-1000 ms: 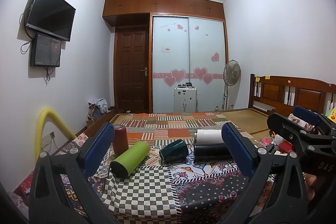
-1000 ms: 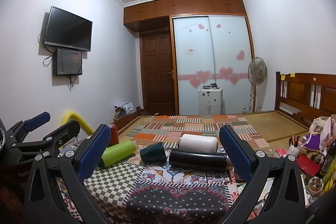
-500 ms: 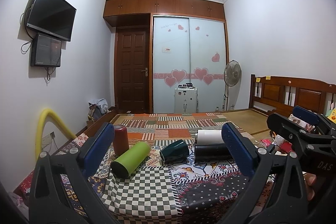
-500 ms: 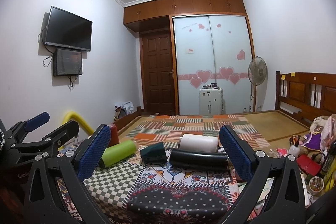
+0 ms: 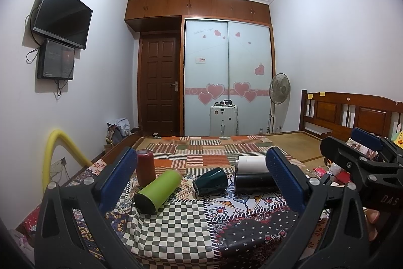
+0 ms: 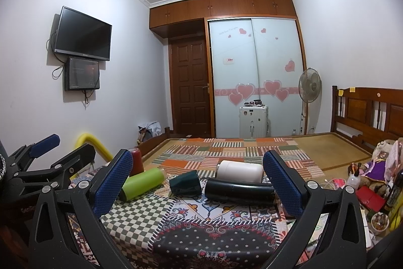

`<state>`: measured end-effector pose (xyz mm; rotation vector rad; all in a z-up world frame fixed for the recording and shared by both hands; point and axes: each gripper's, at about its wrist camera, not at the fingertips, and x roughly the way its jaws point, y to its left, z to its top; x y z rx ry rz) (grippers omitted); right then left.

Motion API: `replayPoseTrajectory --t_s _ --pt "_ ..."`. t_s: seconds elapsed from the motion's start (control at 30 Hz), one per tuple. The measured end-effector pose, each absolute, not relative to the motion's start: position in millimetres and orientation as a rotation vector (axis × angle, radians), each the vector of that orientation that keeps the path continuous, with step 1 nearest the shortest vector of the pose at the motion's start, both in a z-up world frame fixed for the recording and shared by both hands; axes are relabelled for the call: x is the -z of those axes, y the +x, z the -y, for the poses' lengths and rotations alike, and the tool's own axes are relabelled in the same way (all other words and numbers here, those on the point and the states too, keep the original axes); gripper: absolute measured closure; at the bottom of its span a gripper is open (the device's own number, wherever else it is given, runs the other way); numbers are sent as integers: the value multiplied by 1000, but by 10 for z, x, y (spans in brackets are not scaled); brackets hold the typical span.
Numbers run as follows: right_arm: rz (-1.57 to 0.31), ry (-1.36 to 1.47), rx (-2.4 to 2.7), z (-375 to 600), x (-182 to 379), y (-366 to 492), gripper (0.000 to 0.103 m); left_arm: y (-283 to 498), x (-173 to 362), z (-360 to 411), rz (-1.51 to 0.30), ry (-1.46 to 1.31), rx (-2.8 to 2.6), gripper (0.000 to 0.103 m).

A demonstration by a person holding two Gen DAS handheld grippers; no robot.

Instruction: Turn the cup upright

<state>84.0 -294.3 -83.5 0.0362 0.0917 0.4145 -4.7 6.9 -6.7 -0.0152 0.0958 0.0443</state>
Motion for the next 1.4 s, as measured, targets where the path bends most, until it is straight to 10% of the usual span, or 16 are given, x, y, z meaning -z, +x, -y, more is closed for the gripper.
replayPoseTrajectory --t_s 0.93,1.4 --pt "-105 33 -415 2901 890 910 0 74 149 -111 -123 -4 -51 0" --pt "-241 0 -386 2798 1243 1582 0 1243 548 -787 -455 21 -61 0"
